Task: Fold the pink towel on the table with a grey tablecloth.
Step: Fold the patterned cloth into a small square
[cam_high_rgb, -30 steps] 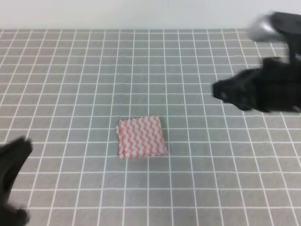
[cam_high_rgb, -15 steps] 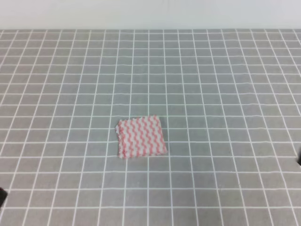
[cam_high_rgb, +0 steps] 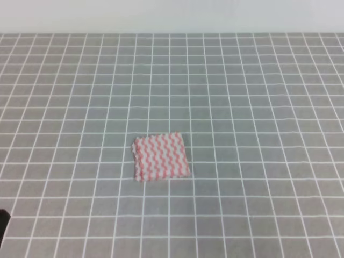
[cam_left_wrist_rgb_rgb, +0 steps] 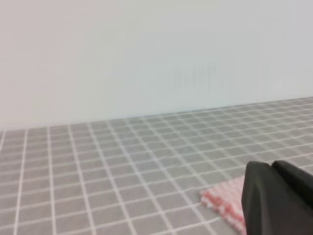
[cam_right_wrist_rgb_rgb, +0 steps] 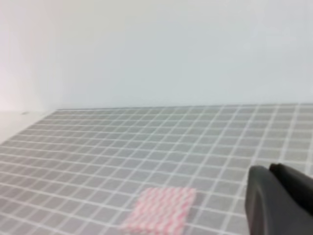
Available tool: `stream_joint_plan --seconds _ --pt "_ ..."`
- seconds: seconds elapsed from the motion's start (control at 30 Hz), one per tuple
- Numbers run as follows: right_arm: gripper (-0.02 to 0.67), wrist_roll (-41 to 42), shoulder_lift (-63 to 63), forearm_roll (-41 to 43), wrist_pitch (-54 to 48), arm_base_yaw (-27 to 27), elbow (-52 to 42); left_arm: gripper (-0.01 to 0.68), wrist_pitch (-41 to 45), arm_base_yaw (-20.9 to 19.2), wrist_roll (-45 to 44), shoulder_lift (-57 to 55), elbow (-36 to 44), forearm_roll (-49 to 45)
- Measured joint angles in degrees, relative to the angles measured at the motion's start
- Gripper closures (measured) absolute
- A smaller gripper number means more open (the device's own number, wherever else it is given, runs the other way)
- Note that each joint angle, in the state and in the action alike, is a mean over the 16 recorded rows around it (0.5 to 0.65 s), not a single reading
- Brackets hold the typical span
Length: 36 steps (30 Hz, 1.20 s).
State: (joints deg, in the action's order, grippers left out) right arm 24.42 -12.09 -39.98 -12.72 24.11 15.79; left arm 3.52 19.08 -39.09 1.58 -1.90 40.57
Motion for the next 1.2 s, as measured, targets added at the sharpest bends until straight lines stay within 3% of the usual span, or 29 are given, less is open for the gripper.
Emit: stream_joint_plan --seconds 0.57,0.93,1.2 --pt "0.664 3.24 -0.92 -0.05 10.18 0.01 -13.71 0.672 1.47 -0.05 -0.24 -0.16 3.27 0.32" --pt "0.664 3.55 -1.01 0.17 11.07 -0.20 -15.78 0.672 1.68 -0.05 -0.23 -0.09 3.06 0.36" --pt "0.664 5.04 1.57 0.39 13.68 -4.27 -16.43 0.673 1.91 -0.05 -0.22 -0.11 2.78 0.42"
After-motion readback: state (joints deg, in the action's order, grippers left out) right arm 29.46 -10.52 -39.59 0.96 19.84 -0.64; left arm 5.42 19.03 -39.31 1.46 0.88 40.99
